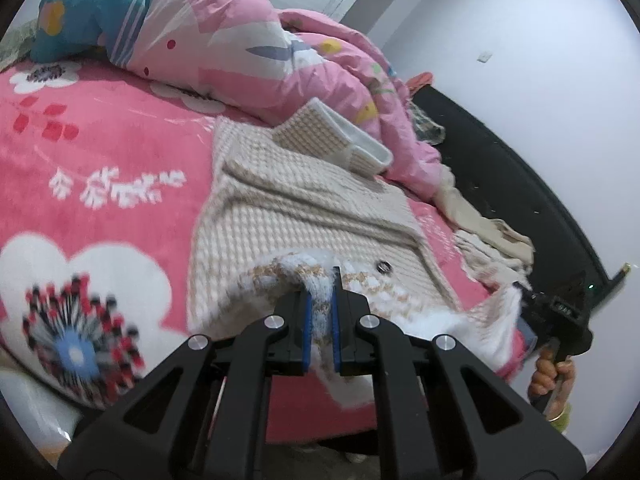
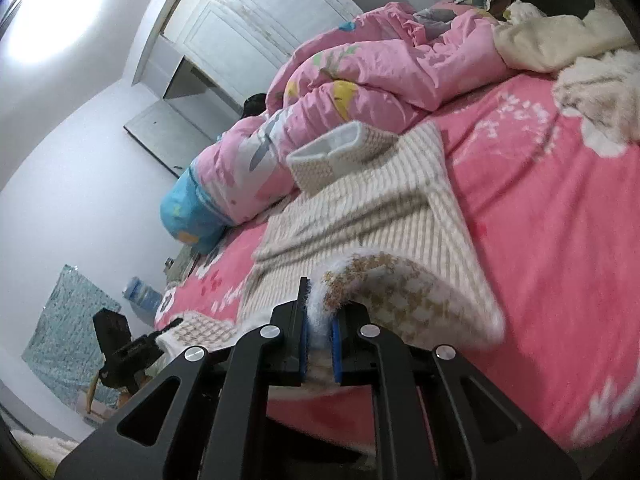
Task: Fold large clothes
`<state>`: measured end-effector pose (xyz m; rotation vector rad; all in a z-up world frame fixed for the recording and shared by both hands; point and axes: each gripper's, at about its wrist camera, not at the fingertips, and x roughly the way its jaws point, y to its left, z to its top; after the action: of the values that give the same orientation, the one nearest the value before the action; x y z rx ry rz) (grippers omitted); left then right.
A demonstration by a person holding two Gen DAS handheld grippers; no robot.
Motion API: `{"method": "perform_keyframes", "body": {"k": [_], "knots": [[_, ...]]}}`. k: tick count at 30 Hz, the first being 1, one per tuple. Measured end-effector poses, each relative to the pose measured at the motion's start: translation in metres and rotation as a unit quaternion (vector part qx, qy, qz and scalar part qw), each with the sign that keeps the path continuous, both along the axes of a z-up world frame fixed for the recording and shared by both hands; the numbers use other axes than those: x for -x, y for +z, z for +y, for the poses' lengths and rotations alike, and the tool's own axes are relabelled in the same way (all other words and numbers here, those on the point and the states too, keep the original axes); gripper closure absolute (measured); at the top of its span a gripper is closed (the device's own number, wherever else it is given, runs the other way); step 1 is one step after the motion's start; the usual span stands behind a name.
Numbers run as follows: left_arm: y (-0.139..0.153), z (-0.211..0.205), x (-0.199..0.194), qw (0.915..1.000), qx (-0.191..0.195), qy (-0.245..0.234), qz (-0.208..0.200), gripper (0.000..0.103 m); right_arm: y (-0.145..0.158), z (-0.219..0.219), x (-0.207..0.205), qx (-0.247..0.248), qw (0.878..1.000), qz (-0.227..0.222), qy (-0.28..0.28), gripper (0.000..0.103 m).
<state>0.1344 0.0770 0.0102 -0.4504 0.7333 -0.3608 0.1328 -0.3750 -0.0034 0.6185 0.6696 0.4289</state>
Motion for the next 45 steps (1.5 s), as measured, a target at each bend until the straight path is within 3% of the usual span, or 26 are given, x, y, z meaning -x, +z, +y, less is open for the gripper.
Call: {"method": "perform_keyframes", "body": {"k": [4,10,15,17,20,21,22,26,29,33,37,40,42,45], "knots": [[-0.008,-0.002,-0.041,0.9995,-0.023,0.007,0.018,0.096,-0.009,-0.004,-0.047,0.0,1.0,0.009,-0.009,0.094],[-0.037,-0.001,-0.089,0.9974,-0.041,0.021,0.055,0.092,-0.056,-0.017,-0.114,-0.01,0.998,0.06,-0.034,0.094],[-0.068,0.015,-0.115,0.9929,0.005,0.028,0.116,0.086,-0.11,-0.025,-0.148,-0.047,0.989,0.14,-0.029,0.089],[-0.07,0.023,-0.113,0.9918,0.035,0.026,0.12,0.083,-0.11,-0.029,-0.145,-0.068,0.988,0.136,-0.023,0.084],[-0.064,0.033,-0.104,0.991,0.066,0.022,0.114,0.075,-0.095,-0.036,-0.133,-0.086,0.989,0.116,-0.024,0.047],[-0.06,0.037,-0.1,0.9914,0.064,0.03,0.11,0.061,-0.09,-0.039,-0.128,-0.084,0.99,0.11,-0.029,0.036],[-0.054,0.043,-0.094,0.9924,0.048,0.055,0.099,0.048,-0.083,-0.041,-0.119,-0.076,0.991,0.103,-0.037,0.034],[-0.036,0.061,-0.069,0.9926,0.053,0.078,0.076,0.048,-0.07,-0.049,-0.085,-0.073,0.992,0.096,-0.045,0.031],[-0.037,0.057,-0.047,0.9935,0.049,0.062,0.083,0.048,-0.068,-0.046,-0.045,-0.075,0.992,0.095,-0.039,0.031],[-0.06,0.034,-0.016,0.9909,0.079,-0.003,0.109,0.048,-0.079,-0.043,0.005,-0.098,0.989,0.101,-0.035,0.03],[-0.092,0.012,-0.011,0.9816,0.115,-0.023,0.15,0.048,-0.108,-0.037,0.025,-0.13,0.982,0.134,-0.039,0.029],[-0.118,0.016,-0.023,0.9708,0.155,0.017,0.182,0.048,-0.124,-0.04,0.018,-0.14,0.977,0.149,-0.057,0.029],[-0.129,0.028,-0.03,0.9605,0.197,0.056,0.188,0.05,-0.126,-0.042,0.009,-0.143,0.977,0.142,-0.068,0.029],[-0.132,0.036,-0.035,0.9518,0.224,0.098,0.186,0.051,-0.125,-0.044,-0.006,-0.131,0.98,0.124,-0.083,0.029]]}}
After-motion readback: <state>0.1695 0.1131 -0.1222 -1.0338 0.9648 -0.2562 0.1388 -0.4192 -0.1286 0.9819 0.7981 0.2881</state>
